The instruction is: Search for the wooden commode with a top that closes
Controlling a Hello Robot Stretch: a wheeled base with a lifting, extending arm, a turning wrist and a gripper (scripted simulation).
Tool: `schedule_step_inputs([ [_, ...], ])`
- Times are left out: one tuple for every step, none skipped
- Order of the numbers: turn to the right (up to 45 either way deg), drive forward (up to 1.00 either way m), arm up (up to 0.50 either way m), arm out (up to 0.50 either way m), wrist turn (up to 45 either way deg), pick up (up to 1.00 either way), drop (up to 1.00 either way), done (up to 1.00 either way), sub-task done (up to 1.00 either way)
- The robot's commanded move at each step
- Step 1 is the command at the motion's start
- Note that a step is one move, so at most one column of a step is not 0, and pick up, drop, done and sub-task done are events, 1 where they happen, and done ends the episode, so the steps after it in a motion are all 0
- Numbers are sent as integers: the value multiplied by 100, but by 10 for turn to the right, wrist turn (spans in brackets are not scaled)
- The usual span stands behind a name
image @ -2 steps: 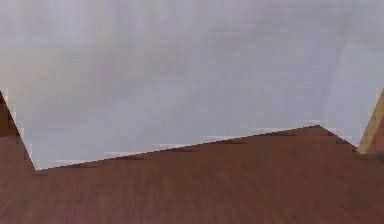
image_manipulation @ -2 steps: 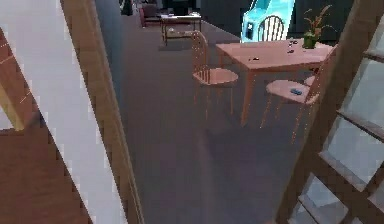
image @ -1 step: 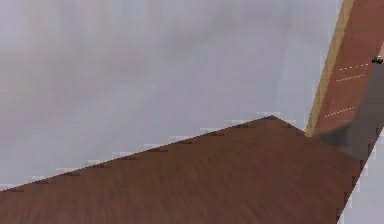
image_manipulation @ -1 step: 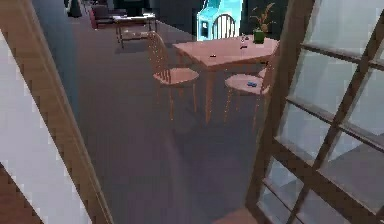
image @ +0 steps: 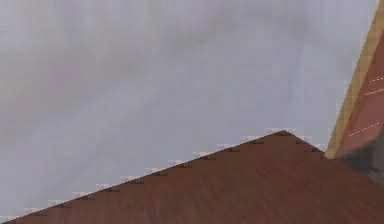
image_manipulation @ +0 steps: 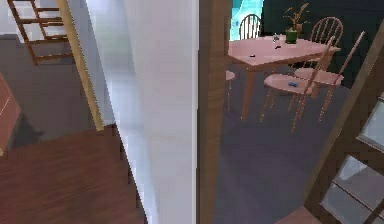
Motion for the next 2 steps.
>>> schedule_step_inputs([
  [270, 0, 0, 0, 0, 0, 0, 0, 0],
  [0, 35, 0, 0, 0, 0, 0, 0, 0],
])
